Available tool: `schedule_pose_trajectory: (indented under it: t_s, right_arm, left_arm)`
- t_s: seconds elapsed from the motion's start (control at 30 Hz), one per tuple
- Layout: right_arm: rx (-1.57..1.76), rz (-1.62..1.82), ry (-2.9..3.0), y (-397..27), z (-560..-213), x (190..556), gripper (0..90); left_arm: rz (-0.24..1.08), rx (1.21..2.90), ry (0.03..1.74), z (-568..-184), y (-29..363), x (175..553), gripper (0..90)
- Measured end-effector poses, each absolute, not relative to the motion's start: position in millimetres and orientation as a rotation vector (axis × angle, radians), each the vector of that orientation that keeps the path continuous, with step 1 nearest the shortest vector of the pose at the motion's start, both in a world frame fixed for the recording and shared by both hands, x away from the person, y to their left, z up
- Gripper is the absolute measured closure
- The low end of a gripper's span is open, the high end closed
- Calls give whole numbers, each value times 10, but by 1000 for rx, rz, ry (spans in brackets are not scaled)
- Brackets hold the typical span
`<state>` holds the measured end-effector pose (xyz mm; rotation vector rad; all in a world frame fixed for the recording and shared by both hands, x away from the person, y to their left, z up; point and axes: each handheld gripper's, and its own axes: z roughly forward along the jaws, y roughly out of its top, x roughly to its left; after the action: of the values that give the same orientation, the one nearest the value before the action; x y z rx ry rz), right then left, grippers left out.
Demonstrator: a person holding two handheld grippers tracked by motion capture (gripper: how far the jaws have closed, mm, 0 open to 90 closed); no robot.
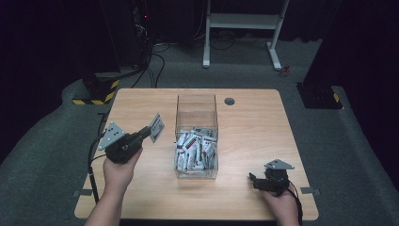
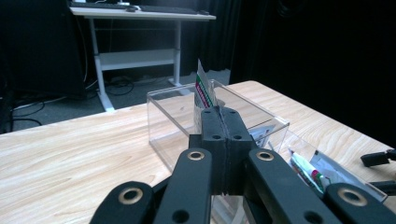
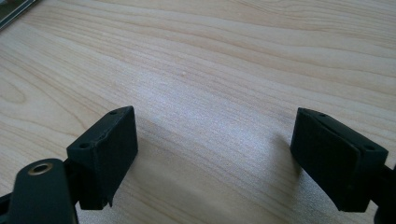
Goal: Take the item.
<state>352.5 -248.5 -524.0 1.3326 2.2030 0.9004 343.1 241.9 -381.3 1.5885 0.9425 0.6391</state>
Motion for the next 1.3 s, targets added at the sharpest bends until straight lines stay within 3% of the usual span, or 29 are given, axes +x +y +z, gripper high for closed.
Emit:
schedule_pose_trajectory:
  t_s: [1.3]
  right_arm:
    - [1332,899,2203,-2484,-5240,3525,146]
  left_arm:
    - [699,1625,1108,-4244,2688,3846,897]
